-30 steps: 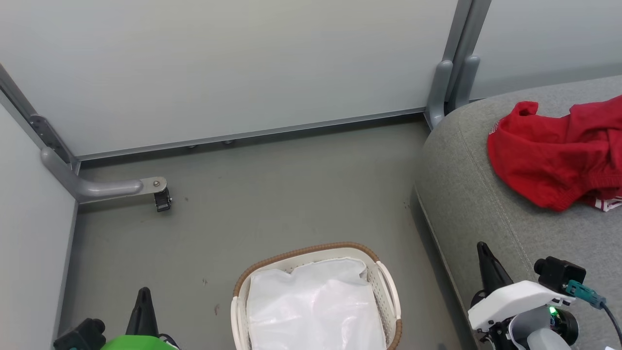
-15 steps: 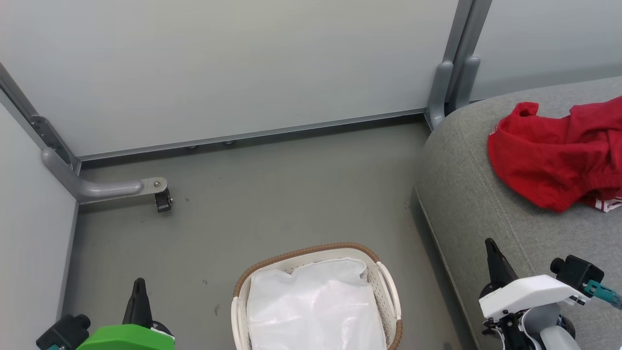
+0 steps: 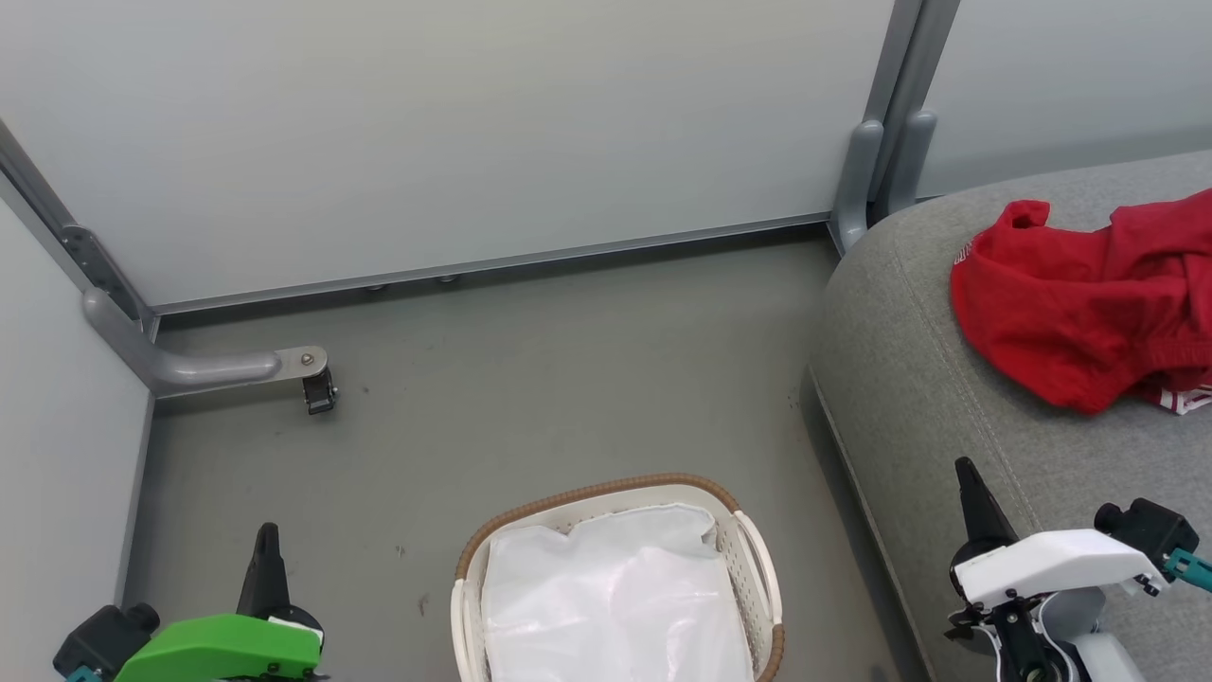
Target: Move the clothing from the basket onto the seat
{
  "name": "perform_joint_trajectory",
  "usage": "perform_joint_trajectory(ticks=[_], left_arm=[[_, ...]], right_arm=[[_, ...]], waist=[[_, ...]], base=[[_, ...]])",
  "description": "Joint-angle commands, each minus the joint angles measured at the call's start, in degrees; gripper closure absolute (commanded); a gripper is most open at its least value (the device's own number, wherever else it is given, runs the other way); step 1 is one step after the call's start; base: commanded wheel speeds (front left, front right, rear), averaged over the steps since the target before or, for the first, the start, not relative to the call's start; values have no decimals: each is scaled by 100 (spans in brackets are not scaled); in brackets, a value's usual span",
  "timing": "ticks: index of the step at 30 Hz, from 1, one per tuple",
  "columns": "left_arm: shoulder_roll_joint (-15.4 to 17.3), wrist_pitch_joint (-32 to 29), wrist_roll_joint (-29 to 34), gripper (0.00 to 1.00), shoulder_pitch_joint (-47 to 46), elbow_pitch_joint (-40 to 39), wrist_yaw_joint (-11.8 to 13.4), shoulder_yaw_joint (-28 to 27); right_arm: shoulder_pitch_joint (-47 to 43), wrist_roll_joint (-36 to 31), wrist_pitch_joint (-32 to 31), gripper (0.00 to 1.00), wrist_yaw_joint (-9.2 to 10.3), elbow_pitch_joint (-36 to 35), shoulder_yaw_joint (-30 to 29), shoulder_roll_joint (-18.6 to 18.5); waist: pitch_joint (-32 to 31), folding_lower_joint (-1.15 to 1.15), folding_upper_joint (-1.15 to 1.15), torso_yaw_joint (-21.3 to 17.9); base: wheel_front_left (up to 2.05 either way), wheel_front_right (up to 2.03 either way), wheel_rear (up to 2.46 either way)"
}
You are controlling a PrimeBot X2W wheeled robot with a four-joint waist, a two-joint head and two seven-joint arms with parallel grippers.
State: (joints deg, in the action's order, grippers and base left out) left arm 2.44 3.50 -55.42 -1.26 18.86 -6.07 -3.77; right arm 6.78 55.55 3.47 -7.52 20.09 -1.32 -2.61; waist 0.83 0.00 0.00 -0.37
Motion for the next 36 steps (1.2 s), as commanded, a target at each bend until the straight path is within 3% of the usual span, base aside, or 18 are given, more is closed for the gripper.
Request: perform_joint_trajectory(ticks=[1, 36], left_arm=[[38, -44, -187, 100, -168, -85, -42, -38], [53, -579, -2109, 100, -383, -316, -103, -174]], right_arm=[[12, 181, -44, 100, 2, -102, -41, -30], [-39, 2100, -576, 100, 3, -396, -313, -37]], waist=[[-1, 0, 0, 1], [-31, 0, 0, 17]], base=[[0, 0, 0], [0, 0, 0]])
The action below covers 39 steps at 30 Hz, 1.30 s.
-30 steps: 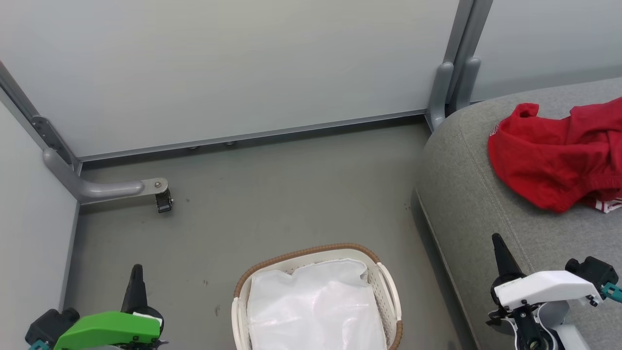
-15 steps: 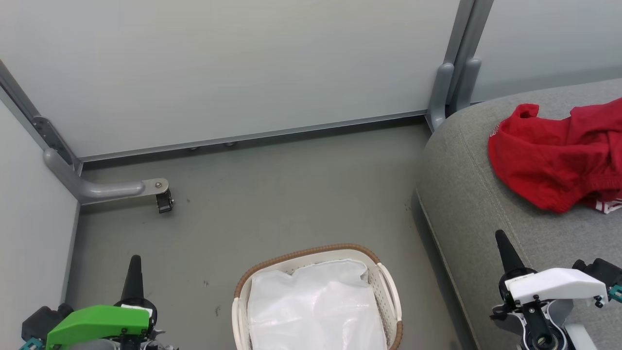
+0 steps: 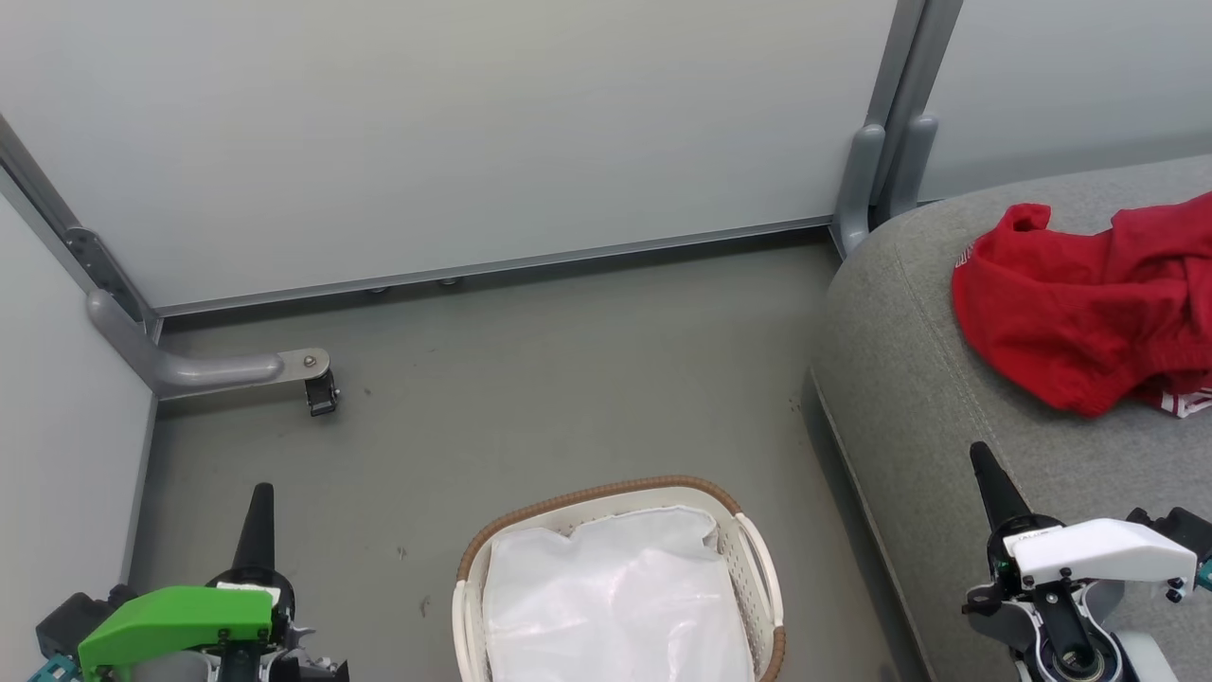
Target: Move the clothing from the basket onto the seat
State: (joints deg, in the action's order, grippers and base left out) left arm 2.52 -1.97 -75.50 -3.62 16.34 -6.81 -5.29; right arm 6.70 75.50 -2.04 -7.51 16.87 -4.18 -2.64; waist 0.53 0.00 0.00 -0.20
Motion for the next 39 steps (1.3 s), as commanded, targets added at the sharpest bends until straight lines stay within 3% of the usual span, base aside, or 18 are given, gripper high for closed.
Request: perform_joint_trajectory(ticks=[1, 39], left_arm=[[46, -45, -142, 100, -149, -68, -32, -25], [54, -461, -1689, 100, -301, -239, -85, -136]], right_arm=[[-32, 148, -40, 100, 2, -79, -33, -34], [-78, 1675, -469, 100, 2, -301, -249, -39]], waist=[[-1, 0, 0, 1], [-34, 0, 0, 19]], base=[[0, 0, 0], [0, 0, 0]])
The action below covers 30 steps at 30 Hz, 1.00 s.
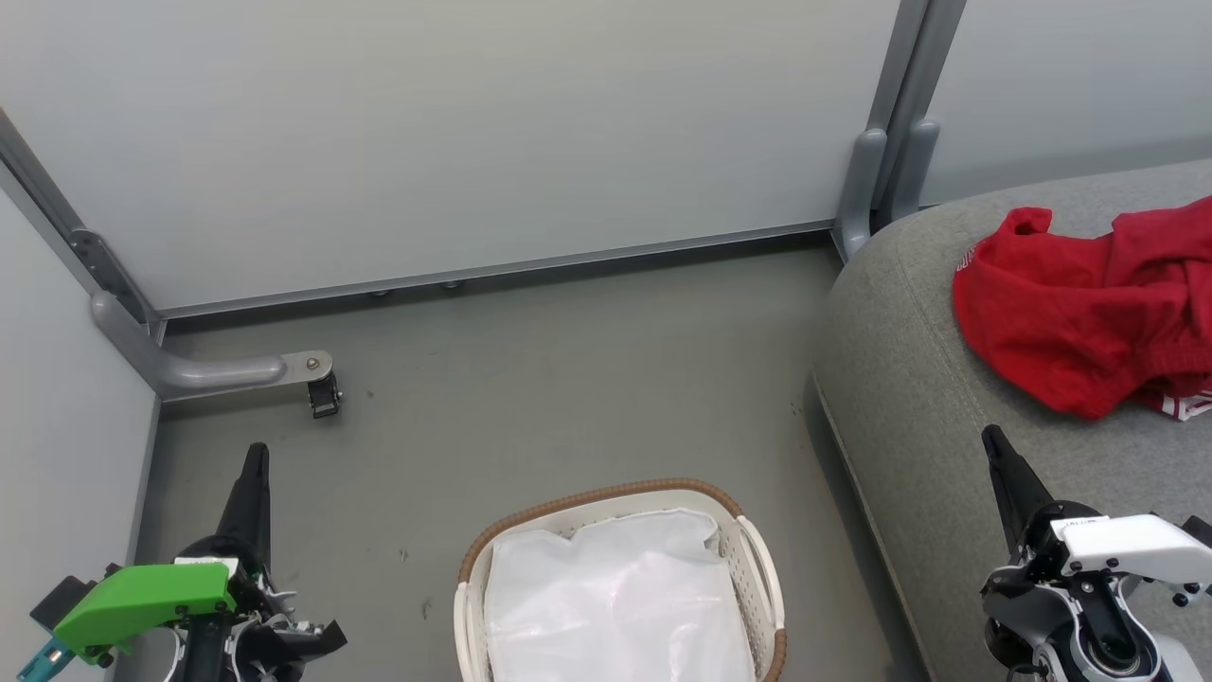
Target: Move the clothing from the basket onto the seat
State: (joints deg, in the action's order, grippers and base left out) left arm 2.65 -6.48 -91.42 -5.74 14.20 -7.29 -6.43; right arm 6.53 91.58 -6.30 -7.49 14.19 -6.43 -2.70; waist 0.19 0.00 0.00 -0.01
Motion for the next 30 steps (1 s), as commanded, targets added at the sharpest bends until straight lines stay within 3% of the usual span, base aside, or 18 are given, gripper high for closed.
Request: perform_joint_trajectory(ticks=[1, 30], left_arm=[[41, -25, -119, 100, -90, -31, -38, -24], [41, -26, -108, 100, -83, -25, -39, -21]], right_arm=[[-62, 98, -49, 100, 0, -38, -28, -33], [-62, 92, -44, 100, 0, -34, -24, -32]], waist=[[-1, 0, 0, 1], [-2, 0, 0, 1]], base=[[0, 0, 0], [0, 0, 0]])
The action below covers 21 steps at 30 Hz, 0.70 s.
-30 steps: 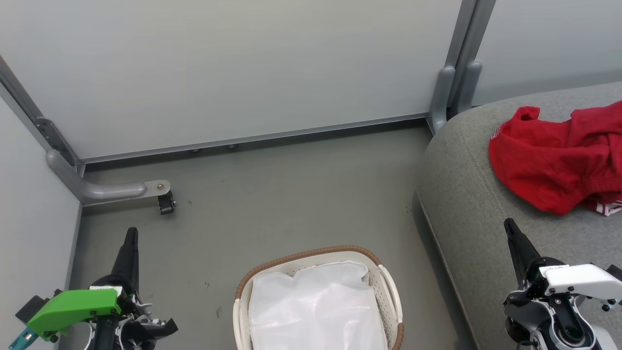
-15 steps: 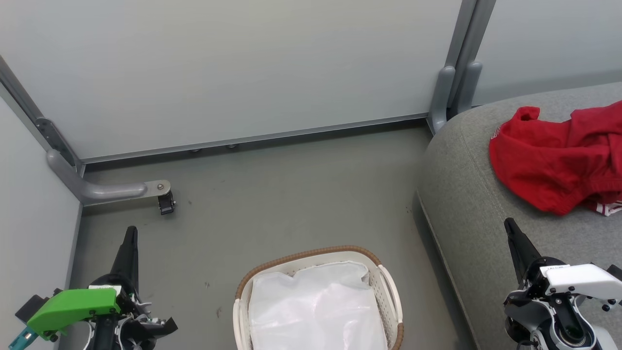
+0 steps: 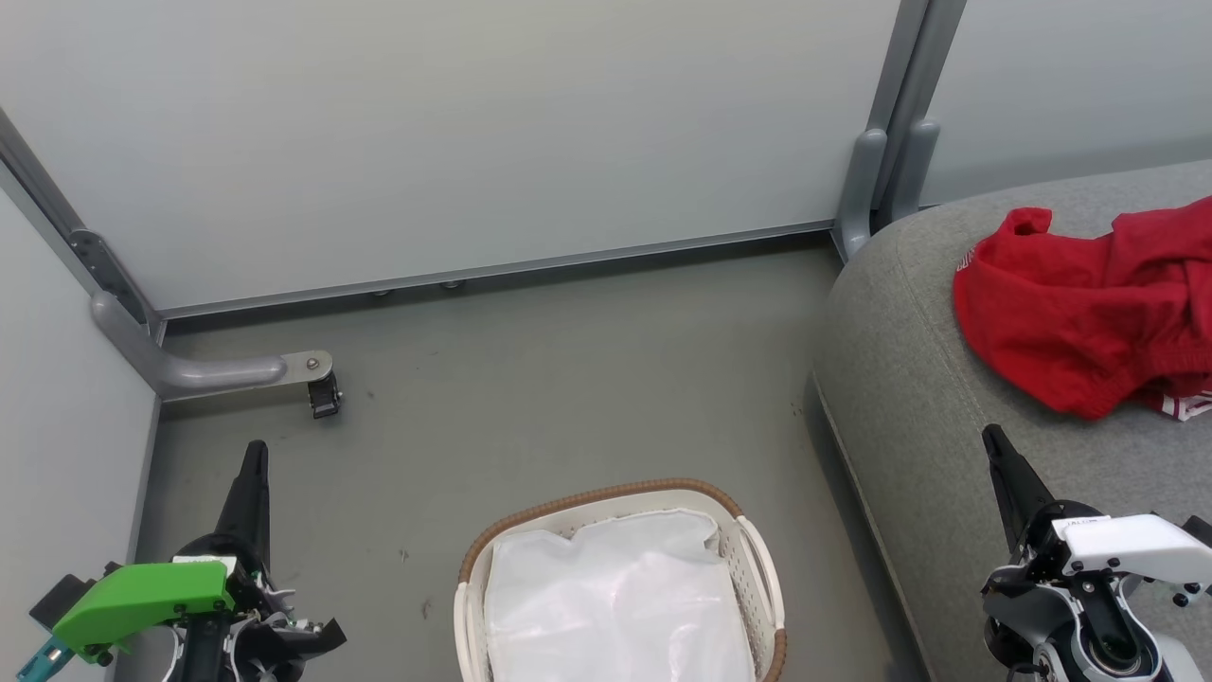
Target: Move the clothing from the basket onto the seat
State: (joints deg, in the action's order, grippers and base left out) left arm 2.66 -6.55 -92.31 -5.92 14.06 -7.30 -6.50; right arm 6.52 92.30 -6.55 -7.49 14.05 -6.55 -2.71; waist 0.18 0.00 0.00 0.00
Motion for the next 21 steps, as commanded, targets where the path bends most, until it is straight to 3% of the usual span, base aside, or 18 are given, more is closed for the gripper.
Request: perform_joint_trajectory(ticks=[1, 21], left_arm=[[40, -19, -19, 100, -65, -11, -38, -14], [40, -18, -18, 100, -64, -11, -38, -14]], right_arm=[[-61, 20, -18, 100, 0, -20, -12, -31], [-61, 21, -18, 100, 0, -19, -11, -31]], waist=[[0, 0, 0, 0], [0, 0, 0, 0]], base=[[0, 0, 0], [0, 0, 0]])
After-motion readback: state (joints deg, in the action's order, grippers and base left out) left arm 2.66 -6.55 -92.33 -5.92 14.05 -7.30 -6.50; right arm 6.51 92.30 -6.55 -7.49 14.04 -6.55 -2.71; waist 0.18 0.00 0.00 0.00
